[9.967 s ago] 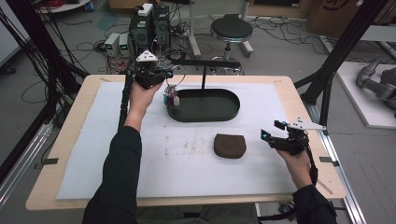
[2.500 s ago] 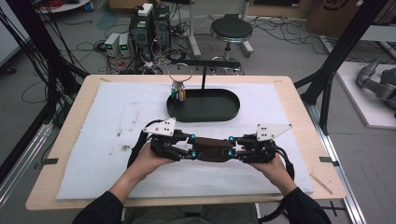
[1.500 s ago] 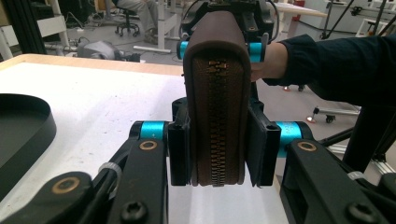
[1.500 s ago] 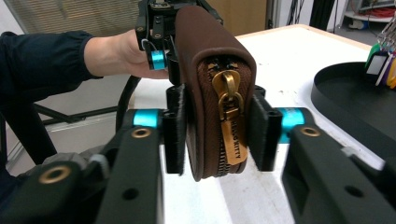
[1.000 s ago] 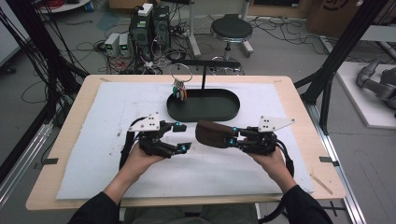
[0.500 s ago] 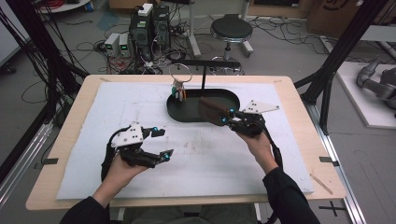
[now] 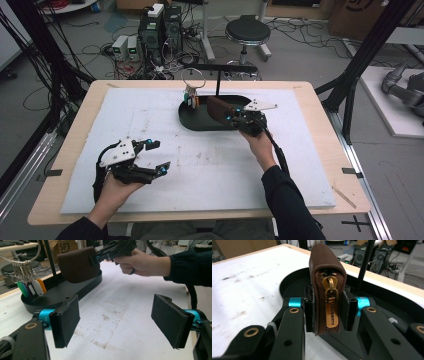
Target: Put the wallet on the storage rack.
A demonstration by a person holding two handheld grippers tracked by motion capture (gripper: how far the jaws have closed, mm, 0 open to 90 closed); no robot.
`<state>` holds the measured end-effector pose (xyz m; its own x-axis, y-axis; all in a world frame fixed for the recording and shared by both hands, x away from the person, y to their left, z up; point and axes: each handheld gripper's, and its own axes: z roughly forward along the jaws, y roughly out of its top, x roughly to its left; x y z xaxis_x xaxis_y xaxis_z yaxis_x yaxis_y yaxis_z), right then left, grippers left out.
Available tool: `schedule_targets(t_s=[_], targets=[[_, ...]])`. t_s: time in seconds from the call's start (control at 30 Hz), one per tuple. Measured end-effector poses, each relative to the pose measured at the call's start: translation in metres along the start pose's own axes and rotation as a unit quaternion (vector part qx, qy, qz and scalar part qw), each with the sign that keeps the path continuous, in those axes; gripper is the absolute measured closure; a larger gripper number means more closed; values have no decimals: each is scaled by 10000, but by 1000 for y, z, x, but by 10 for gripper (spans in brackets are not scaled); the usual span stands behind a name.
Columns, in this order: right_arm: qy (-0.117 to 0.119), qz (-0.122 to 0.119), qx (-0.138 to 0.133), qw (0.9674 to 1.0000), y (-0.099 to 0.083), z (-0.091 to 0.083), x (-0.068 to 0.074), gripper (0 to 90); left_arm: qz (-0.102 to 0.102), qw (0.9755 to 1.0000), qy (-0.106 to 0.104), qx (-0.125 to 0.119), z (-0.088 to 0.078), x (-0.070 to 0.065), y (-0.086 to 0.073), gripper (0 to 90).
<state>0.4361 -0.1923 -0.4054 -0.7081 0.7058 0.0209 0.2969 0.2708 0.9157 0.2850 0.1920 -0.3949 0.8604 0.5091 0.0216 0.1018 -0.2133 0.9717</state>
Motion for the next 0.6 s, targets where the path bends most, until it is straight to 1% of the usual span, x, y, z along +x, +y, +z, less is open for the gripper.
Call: schedule_targets(t_s=[0.07, 0.13, 0.27, 0.4, 0.57, 0.6], targets=[[-44, 33, -18, 10000, -1, 6, -1, 707, 32, 10000, -15, -3, 0, 0, 0, 227], [-115, 36, -32, 9999, -3, 13, -2, 707, 14, 10000, -24, -19, 1, -1, 0, 227], [-196, 104, -41, 9997, -6, 21, -6, 707, 43, 10000, -61, -2, 2, -1, 0, 227], [-204, 79, 3, 9998, -10, 29, -8, 707, 40, 10000, -79, -5, 3, -1, 0, 227], [-185, 40, 76, 9998, -10, 37, -6, 706, 38, 10000, -74, -11, 3, -1, 0, 227], [-202, -1, 67, 9998, -11, 38, -5, 706, 40, 10000, -76, -10, 3, -1, 0, 227]])
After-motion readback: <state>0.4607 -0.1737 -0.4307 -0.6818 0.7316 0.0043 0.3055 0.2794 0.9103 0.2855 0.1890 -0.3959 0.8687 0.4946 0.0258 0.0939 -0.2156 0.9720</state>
